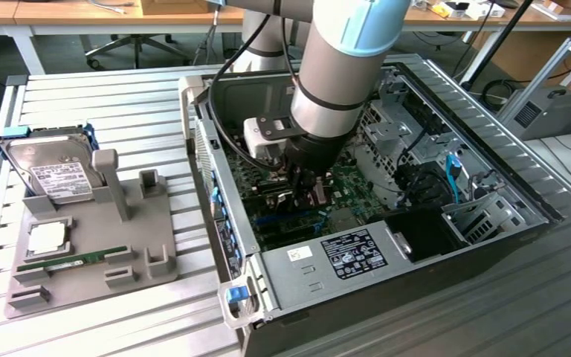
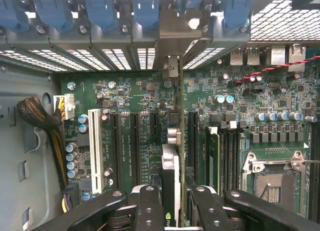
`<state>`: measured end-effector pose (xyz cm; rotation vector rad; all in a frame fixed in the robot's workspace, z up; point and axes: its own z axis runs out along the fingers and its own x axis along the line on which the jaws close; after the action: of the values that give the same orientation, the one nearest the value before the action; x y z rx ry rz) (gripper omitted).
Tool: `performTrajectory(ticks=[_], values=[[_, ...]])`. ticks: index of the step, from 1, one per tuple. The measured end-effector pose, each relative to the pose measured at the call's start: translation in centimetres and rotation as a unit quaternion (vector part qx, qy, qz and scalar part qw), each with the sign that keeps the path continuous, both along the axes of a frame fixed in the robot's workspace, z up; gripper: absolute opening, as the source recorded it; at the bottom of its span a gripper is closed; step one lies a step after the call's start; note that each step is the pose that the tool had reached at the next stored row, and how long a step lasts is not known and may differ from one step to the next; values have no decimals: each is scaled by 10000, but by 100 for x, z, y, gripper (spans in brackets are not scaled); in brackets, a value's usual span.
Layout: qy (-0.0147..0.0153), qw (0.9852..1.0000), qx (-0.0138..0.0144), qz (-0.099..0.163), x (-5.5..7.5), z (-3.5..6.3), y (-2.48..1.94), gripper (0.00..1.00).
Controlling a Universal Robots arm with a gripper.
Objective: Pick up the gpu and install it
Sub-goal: 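Insert the gpu into the slot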
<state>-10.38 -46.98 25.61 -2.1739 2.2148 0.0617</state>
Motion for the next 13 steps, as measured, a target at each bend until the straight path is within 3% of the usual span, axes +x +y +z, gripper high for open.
performTrajectory(ticks=[13], values=[[1,10000,0,53,-2,-35,0,27]])
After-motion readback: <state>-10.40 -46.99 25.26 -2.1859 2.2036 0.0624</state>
